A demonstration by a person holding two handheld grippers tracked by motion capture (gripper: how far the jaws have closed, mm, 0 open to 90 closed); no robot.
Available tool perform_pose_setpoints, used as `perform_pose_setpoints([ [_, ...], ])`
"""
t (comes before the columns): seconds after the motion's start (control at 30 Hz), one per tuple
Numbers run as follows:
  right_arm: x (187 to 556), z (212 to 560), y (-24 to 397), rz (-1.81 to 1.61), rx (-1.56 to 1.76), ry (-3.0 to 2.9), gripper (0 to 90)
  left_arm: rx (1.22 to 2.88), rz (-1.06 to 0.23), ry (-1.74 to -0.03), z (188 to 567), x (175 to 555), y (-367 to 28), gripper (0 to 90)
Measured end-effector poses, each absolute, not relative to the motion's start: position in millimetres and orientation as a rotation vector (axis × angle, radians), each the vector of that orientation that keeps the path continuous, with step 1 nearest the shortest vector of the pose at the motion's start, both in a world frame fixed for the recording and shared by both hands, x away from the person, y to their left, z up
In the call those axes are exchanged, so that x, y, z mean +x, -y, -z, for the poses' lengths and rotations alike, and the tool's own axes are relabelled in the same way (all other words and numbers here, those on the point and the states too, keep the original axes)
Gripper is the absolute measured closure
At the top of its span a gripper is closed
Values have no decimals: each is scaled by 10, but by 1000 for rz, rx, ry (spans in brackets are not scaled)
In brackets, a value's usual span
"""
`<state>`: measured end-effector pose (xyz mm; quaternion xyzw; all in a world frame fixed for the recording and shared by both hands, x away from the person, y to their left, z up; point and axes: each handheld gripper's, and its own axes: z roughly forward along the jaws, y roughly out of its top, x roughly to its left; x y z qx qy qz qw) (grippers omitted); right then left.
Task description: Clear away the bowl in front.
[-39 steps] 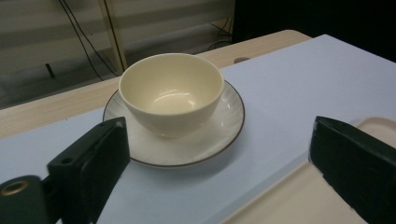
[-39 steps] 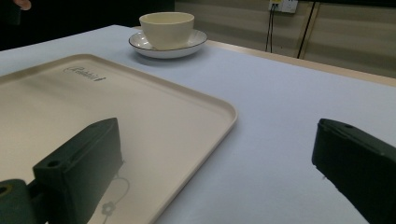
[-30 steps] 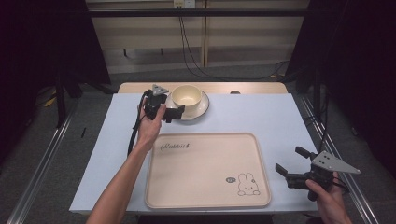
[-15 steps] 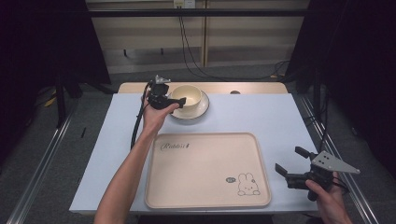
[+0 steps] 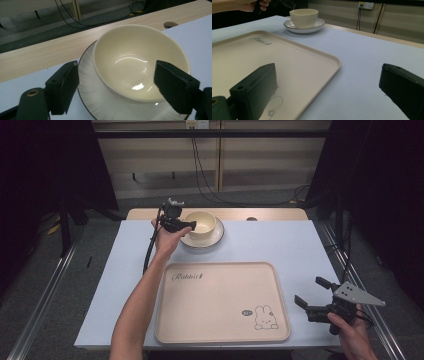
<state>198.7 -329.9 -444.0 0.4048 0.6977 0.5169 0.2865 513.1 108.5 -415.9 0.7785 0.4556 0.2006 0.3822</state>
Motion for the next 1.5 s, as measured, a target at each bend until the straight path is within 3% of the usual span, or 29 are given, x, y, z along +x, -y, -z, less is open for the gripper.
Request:
perform_pose_setpoints([
  [0.4, 1991, 4447, 3291, -1378, 1067, -1878, 14, 1996, -481, -1260, 4283, 5322, -1099, 343],
  [0.53, 1993, 4449, 3295, -1375, 1071, -1870, 14, 2002, -448, -1286, 4315, 5378, -1057, 339],
  [0.67, 1994, 4447, 3297, -1382, 1070, -1874, 14, 2063, -495, -1278, 4343, 5392, -996, 276],
  [0.7, 1993, 4446, 3297, -1382, 1072, -1871, 14, 2079, -455, -1297, 4380, 5418, -967, 273],
  [1.23, 1999, 4449, 3298, -1380, 1072, -1876, 14, 2133, -333, -1348, 4478, 5491, -878, 494],
  [1.5, 1998, 4450, 3300, -1377, 1076, -1874, 14, 2111, -336, -1408, 4468, 5499, -889, 602],
])
